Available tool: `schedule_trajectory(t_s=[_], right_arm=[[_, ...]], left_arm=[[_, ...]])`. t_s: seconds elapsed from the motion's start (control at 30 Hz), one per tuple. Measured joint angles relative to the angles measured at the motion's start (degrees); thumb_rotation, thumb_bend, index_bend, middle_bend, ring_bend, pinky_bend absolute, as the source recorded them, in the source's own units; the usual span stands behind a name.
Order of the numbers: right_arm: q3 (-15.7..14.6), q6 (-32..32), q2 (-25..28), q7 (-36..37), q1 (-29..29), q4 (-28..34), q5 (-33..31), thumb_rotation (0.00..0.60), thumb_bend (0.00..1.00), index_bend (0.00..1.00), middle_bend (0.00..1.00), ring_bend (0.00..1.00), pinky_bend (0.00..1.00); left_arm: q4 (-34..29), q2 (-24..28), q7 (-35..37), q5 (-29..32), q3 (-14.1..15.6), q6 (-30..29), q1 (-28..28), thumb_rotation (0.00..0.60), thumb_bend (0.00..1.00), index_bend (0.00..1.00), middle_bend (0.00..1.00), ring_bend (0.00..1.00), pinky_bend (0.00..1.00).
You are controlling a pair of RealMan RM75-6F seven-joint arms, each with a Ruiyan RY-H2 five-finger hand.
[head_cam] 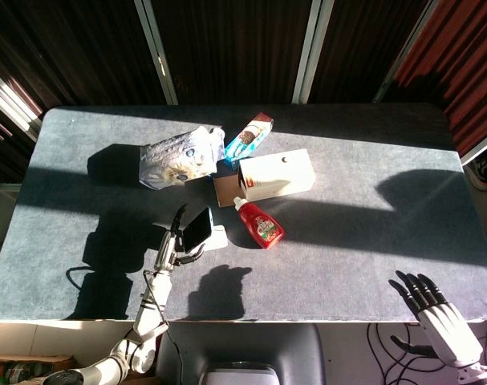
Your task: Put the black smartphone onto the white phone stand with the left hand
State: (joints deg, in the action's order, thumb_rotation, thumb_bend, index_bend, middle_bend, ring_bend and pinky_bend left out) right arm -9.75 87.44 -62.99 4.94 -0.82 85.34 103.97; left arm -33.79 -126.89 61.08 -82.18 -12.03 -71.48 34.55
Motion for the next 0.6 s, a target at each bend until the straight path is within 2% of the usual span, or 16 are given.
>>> schedule_trajectory(t_s=[0.2,0.37,0.5,0.6], right_arm=[[-0.06,0.04,0.03,-0.1,0.05,0.02,0.08,0.6,0.32,0.0,0.0,0.0,0.0],[-0.07,0.49,0.15,0.2,0.19,-0.13,0.18,0.6,0.32,0.0,0.0,0.0,0.0],[-0.05,1.3,0.27,0.62,0.5,-0.38,0.24,0.6,0.32,0.0,0.0,0.0,0.0],[0.07,1.6,0.21,0.56,0.76,-0.48,0.04,0.6,0.32,0.0,0.0,0.0,0.0]], left_arm=[[-2.28,1.15,-1.74,-1.64,1.19,-2.48,-0.34,0.6,0.29,0.0,0.0,0.0,0.0],[-5.39,4.33,-3.95,-4.26,2.7,-7.27,-1.2,0.6,0.29,0.0,0.0,0.0,0.0],[-8.59,10.66,-6.86,-6.74,4.55,-11.61,-2.56,0.6,0.29,0.0,0.0,0.0,0.0],[-12.23,18.16,-9.97,-7.97,6.44,-12.35,-4.11,0.6,0.32,0.0,0.0,0.0,0.0]])
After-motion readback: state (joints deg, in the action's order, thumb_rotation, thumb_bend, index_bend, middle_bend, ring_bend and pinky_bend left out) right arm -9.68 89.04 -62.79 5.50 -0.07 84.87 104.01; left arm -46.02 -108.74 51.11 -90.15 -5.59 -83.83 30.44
